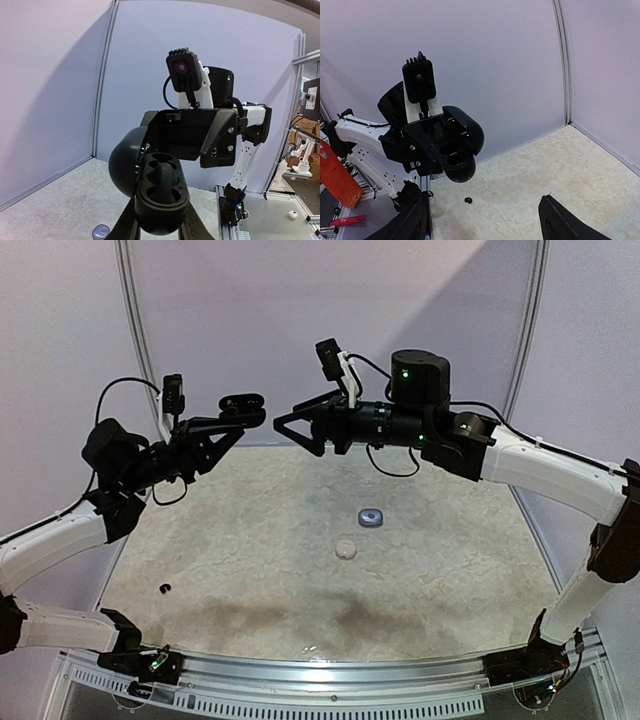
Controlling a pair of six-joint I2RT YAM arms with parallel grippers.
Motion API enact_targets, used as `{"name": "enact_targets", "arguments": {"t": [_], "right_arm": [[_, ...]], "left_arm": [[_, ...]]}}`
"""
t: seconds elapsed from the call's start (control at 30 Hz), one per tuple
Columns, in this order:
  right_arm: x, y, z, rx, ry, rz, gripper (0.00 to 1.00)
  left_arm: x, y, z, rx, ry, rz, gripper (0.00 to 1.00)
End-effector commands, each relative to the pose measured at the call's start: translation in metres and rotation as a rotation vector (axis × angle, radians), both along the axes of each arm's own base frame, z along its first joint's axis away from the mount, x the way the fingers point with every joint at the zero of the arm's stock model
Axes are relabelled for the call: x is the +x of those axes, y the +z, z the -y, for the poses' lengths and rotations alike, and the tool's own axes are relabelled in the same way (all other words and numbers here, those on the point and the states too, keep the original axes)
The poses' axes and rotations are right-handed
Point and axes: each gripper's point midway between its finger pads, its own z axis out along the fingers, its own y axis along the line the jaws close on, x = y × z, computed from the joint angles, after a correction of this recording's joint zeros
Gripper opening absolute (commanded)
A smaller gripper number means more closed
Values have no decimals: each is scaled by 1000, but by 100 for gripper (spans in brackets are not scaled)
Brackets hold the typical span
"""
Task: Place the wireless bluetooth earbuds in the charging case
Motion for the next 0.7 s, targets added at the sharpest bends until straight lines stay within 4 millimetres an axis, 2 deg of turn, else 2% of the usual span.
{"name": "enact_targets", "arguments": {"t": [0.0, 0.17, 0.47, 0.67], "right_arm": [[-6, 35, 15, 41, -34, 81, 78], [-8, 35, 16, 8, -30, 63, 76], [-16, 50, 28, -41, -65, 118, 68], [-24, 55, 34, -70, -76, 120, 64]], "left_arm": [[-7, 7, -2, 14, -11, 58, 0], [-12, 7, -2, 25, -15, 126, 0], [-18, -14, 3, 137, 2, 325, 0], [-28, -30, 12, 171, -82, 415, 0]]}}
